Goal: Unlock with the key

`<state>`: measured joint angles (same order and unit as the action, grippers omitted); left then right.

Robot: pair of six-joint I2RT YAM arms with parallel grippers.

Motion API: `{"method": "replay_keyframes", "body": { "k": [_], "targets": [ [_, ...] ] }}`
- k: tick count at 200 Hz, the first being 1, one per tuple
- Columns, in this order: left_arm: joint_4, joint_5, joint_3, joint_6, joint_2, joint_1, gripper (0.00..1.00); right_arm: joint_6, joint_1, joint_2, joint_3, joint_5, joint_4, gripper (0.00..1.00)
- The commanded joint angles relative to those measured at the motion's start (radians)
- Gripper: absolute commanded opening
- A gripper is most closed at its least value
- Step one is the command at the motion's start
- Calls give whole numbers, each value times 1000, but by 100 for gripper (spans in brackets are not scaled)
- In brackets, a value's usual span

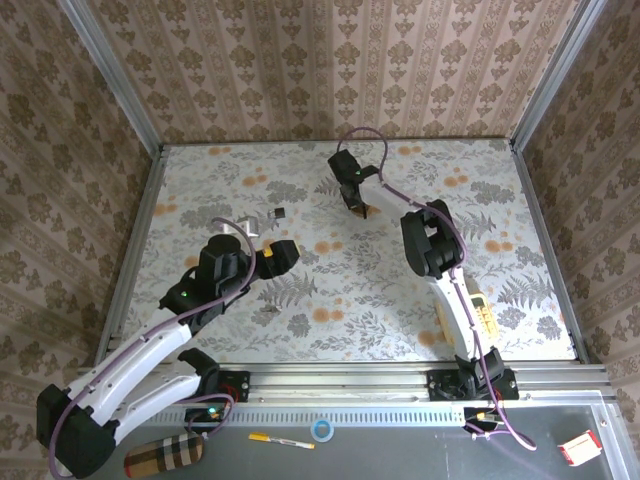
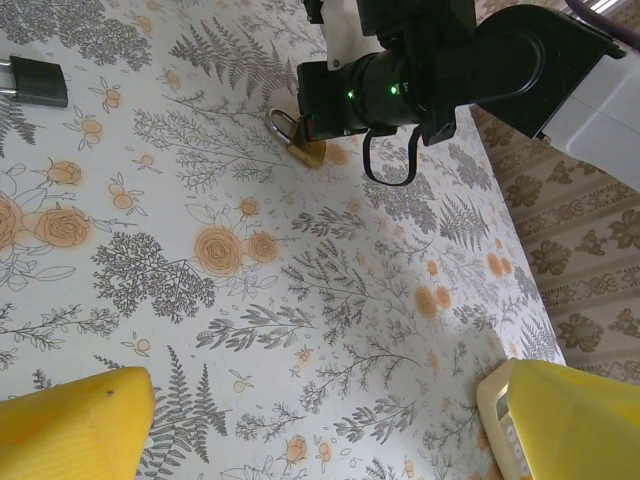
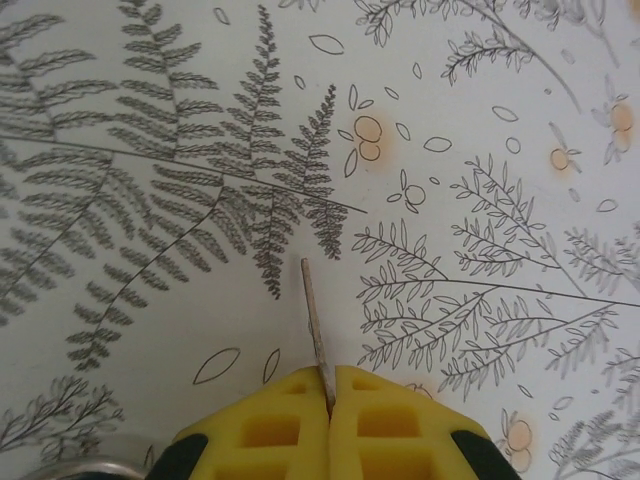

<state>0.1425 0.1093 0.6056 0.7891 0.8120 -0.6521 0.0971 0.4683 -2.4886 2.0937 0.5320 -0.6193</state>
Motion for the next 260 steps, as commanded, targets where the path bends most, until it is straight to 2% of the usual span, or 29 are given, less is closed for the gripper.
{"method": "replay_keyframes", "body": {
  "k": [1, 33, 62, 205, 228, 260],
  "targets": [
    [3, 9, -13, -7, -28, 13, 92, -69, 30, -30, 27, 111, -37, 0],
    [13, 14, -23, -7, -49, 25, 92, -57, 44, -27, -6, 114, -50, 0],
    [26, 8, -31, -5, -72, 31, 92, -11, 62, 44, -119, 118, -16, 0],
    [-16, 24, -85, 49, -113, 25, 91, 277, 102, 338, -519, 119, -68, 0],
    [-36, 19, -95, 67, -104, 7, 91, 327, 133, 392, -594, 134, -77, 0],
    [-53, -22, -100, 84, -75, -65, 91, 420, 188, 449, -688, 131, -116, 0]
  ]
}}
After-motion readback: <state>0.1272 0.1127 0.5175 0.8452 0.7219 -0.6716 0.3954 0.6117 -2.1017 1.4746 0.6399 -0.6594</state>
